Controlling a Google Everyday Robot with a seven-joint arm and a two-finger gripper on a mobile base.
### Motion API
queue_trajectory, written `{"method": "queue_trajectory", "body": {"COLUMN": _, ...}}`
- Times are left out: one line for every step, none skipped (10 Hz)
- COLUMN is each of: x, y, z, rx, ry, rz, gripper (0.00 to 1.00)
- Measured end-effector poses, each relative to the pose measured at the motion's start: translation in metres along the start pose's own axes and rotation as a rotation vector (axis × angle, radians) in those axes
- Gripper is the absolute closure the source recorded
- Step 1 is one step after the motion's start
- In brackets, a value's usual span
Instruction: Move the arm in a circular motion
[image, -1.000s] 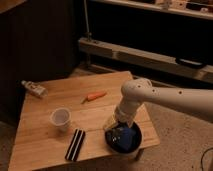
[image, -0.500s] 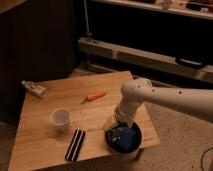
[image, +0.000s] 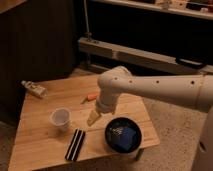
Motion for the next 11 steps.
{"method": "queue_trajectory", "body": {"x": -0.033, "y": 0.017, "z": -0.012, "rx": 0.016, "ry": -0.019, "rz": -0.081, "gripper": 0.20}}
{"method": "queue_trajectory", "body": {"x": -0.054, "y": 0.024, "z": -0.018, "rx": 0.023, "ry": -0.032, "rz": -0.118, "gripper": 0.20}}
{"method": "queue_trajectory", "body": {"x": -0.083, "y": 0.031, "z": -0.025, "rx": 0.023, "ry": -0.053, "rz": -0.148, "gripper": 0.20}}
{"method": "queue_trajectory", "body": {"x": -0.111, "y": 0.026, "z": -0.033, "rx": 0.026, "ry": -0.072, "rz": -0.161, "gripper": 0.20}}
{"method": "queue_trajectory", "body": {"x": -0.132, "y": 0.016, "z": -0.042, "rx": 0.026, "ry": -0.092, "rz": -0.166, "gripper": 0.20}}
{"method": "queue_trajectory", "body": {"x": -0.151, "y": 0.003, "z": -0.053, "rx": 0.026, "ry": -0.114, "rz": -0.168, "gripper": 0.20}}
{"method": "queue_trajectory", "body": {"x": -0.164, "y": -0.013, "z": -0.064, "rx": 0.031, "ry": -0.130, "rz": -0.166, "gripper": 0.20}}
{"method": "queue_trajectory", "body": {"x": -0.176, "y": -0.035, "z": -0.076, "rx": 0.034, "ry": -0.145, "rz": -0.153, "gripper": 0.20}}
{"method": "queue_trajectory", "body": {"x": -0.183, "y": -0.056, "z": -0.083, "rx": 0.035, "ry": -0.153, "rz": -0.134, "gripper": 0.20}}
{"method": "queue_trajectory", "body": {"x": -0.185, "y": -0.084, "z": -0.088, "rx": 0.037, "ry": -0.157, "rz": -0.102, "gripper": 0.20}}
{"method": "queue_trajectory", "body": {"x": -0.181, "y": -0.113, "z": -0.090, "rx": 0.037, "ry": -0.156, "rz": -0.063, "gripper": 0.20}}
